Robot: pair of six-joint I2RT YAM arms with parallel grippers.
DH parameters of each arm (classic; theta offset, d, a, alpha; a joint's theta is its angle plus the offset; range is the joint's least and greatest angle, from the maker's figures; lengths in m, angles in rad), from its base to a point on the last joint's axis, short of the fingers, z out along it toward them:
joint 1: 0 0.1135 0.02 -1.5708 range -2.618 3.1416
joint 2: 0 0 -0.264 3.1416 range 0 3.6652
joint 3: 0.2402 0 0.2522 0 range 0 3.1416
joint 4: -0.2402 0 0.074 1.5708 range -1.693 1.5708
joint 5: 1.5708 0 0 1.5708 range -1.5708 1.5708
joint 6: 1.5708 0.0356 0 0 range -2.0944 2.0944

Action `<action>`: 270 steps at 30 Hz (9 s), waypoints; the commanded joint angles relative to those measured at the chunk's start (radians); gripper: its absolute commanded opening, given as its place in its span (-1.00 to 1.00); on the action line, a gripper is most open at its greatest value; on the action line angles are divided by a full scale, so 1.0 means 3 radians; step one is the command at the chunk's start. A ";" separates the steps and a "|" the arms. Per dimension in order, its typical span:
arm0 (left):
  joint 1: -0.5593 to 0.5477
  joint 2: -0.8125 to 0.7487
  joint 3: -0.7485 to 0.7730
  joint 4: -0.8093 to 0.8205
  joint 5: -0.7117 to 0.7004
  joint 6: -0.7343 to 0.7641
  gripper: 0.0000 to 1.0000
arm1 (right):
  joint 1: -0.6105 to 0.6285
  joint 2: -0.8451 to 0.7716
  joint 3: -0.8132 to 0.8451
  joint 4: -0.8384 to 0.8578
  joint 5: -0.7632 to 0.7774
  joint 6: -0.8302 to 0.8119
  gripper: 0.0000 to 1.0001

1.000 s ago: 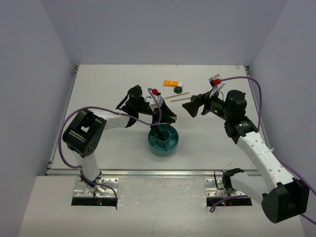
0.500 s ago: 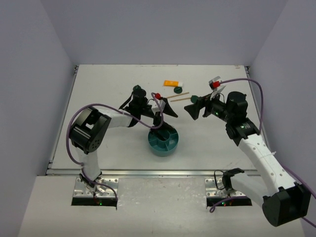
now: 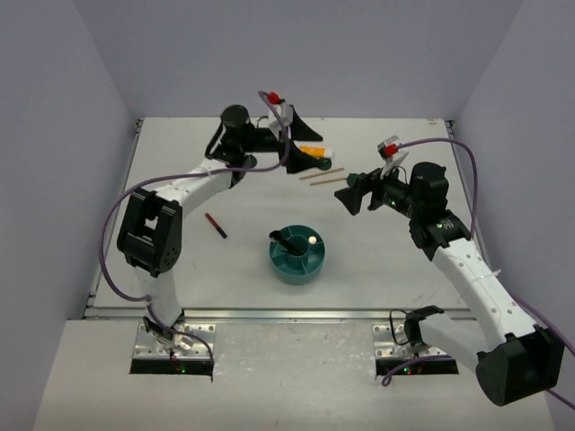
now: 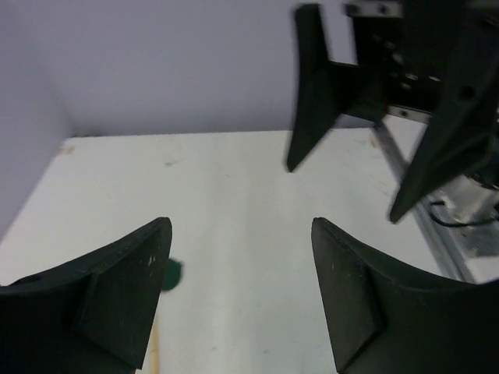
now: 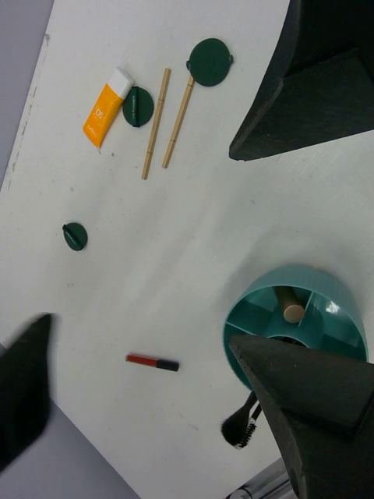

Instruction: Organize the makeup

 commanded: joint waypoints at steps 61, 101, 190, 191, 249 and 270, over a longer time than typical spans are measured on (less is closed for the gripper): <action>0.1652 -0.0344 -0.0604 -0.4487 -0.1468 0.5569 -1.00 | -0.0005 0.0249 0.0349 -0.0124 -0.0042 0.0098 0.80; -0.0311 -0.0576 -0.1956 0.1492 0.0035 0.0152 -1.00 | -0.0008 -0.0034 0.0039 -0.0181 0.0220 0.0061 0.82; 0.0811 -0.1136 -0.1142 -0.1767 -0.2233 0.0885 0.42 | 0.0113 0.4241 0.3309 -0.2136 0.0216 -0.2919 0.43; 0.0811 -0.1134 -0.1142 -0.1759 -0.2233 0.0877 0.42 | 0.0113 0.4274 0.3328 -0.2156 0.0208 -0.2913 0.43; 0.0842 -0.1385 -0.1315 -0.1662 -0.2235 0.0922 0.43 | 0.0155 0.2503 0.1687 0.1230 -0.0574 -0.0673 -1.00; 0.0967 -0.1764 -0.1630 -0.1673 -0.2432 0.0711 0.43 | 0.1059 0.2430 0.0458 0.4158 -0.1121 0.1494 -1.00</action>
